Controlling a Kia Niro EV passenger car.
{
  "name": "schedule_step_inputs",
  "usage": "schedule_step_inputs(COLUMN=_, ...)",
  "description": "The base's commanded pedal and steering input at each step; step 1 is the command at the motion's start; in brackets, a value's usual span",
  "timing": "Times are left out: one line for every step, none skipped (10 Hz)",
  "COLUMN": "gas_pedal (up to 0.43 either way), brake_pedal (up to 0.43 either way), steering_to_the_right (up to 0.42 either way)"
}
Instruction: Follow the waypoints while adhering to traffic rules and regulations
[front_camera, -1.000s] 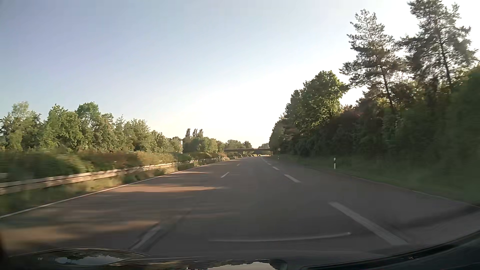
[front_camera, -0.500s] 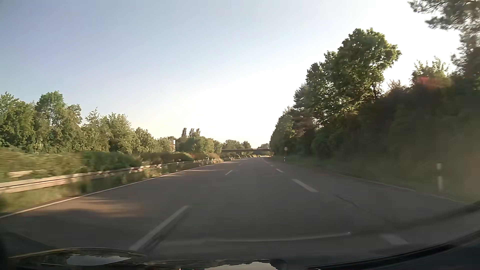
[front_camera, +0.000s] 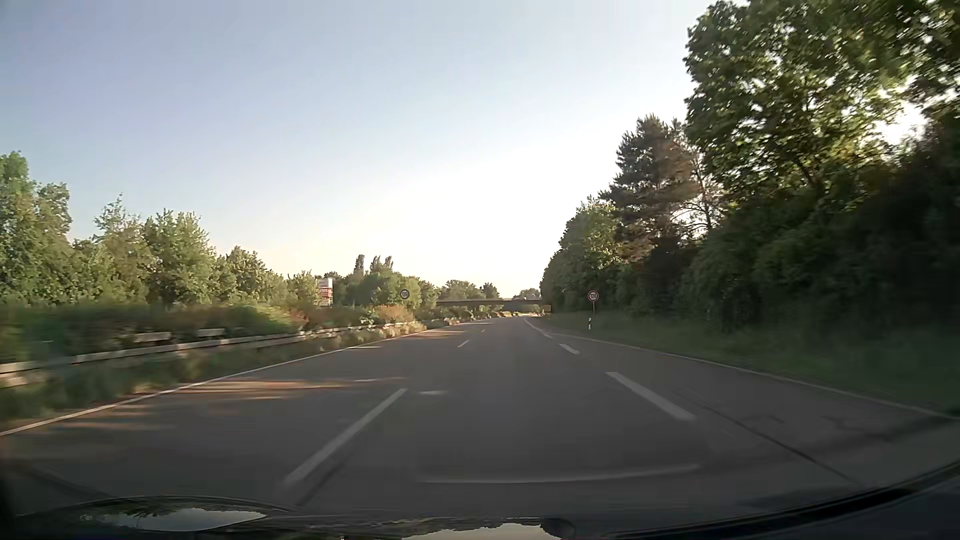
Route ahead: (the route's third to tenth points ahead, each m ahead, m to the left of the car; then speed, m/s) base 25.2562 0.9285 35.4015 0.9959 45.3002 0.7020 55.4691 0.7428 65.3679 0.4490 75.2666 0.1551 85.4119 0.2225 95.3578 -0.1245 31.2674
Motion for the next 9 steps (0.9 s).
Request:
schedule_step_inputs(gas_pedal=0.268, brake_pedal=0.0, steering_to_the_right=0.002)
schedule_step_inputs(gas_pedal=0.268, brake_pedal=0.0, steering_to_the_right=0.001)
schedule_step_inputs(gas_pedal=0.268, brake_pedal=0.0, steering_to_the_right=0.002)
schedule_step_inputs(gas_pedal=0.268, brake_pedal=0.0, steering_to_the_right=0.002)
schedule_step_inputs(gas_pedal=0.268, brake_pedal=0.0, steering_to_the_right=0.002)
schedule_step_inputs(gas_pedal=0.268, brake_pedal=0.0, steering_to_the_right=0.002)
schedule_step_inputs(gas_pedal=0.268, brake_pedal=0.0, steering_to_the_right=0.002)
schedule_step_inputs(gas_pedal=0.268, brake_pedal=0.0, steering_to_the_right=0.002)
schedule_step_inputs(gas_pedal=0.268, brake_pedal=0.0, steering_to_the_right=0.002)
